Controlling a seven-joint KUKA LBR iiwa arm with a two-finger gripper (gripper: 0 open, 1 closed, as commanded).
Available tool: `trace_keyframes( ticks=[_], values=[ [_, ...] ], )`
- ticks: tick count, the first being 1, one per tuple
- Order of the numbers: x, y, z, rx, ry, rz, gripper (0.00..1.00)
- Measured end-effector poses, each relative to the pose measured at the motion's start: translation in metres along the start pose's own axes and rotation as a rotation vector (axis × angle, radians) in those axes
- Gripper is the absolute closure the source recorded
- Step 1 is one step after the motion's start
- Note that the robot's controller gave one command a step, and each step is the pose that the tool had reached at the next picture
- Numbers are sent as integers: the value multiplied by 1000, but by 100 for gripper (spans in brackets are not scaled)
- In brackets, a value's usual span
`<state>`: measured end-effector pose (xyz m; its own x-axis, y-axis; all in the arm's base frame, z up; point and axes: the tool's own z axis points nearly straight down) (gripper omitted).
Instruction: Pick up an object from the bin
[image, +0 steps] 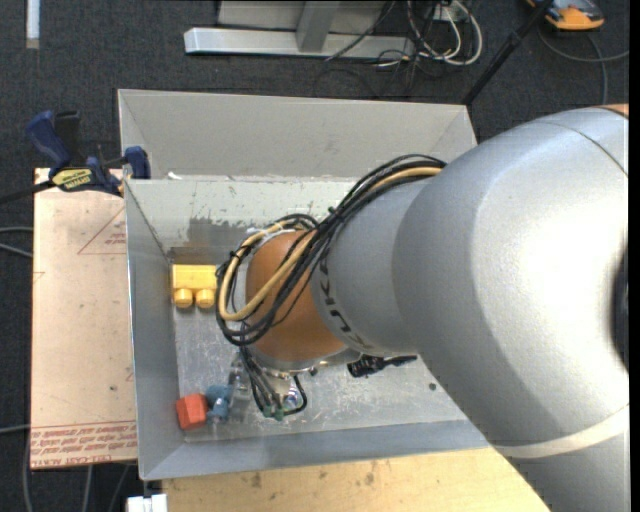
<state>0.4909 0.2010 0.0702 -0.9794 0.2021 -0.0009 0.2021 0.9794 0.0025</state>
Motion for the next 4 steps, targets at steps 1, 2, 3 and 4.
trace_keyframes(
  ticks=[1, 2, 3, 4],
  values=[
    [0, -9, -17, 1, 0, -21, 100],
    [0, -9, -16, 2, 2, -21, 0],
    [10, 19, 0, -2, -6, -49, 0],
    [11, 17, 0, 1, 1, -46, 100]
  ],
)
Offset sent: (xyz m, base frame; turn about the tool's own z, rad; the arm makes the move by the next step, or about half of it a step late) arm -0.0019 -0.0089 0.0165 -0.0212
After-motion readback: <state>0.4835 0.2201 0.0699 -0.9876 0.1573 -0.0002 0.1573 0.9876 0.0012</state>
